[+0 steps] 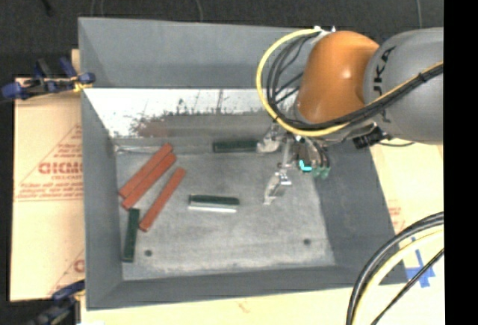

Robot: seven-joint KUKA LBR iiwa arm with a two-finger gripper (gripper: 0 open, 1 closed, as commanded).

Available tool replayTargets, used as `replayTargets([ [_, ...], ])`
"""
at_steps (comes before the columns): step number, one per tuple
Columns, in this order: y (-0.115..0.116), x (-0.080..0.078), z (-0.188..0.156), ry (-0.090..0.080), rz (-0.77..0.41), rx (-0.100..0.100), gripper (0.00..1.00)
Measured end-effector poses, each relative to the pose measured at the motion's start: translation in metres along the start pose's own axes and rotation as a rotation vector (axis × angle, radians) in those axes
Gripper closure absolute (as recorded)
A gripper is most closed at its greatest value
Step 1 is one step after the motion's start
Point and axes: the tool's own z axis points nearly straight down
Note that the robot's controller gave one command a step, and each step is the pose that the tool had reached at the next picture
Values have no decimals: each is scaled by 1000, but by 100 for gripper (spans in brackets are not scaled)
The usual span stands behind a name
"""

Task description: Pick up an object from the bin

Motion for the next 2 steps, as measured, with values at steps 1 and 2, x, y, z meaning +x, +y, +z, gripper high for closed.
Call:
replayTargets([
  [1, 0, -2, -4, -8, -1, 1, 0],
  [2, 48, 7, 55, -11, -98, 2, 0],
])
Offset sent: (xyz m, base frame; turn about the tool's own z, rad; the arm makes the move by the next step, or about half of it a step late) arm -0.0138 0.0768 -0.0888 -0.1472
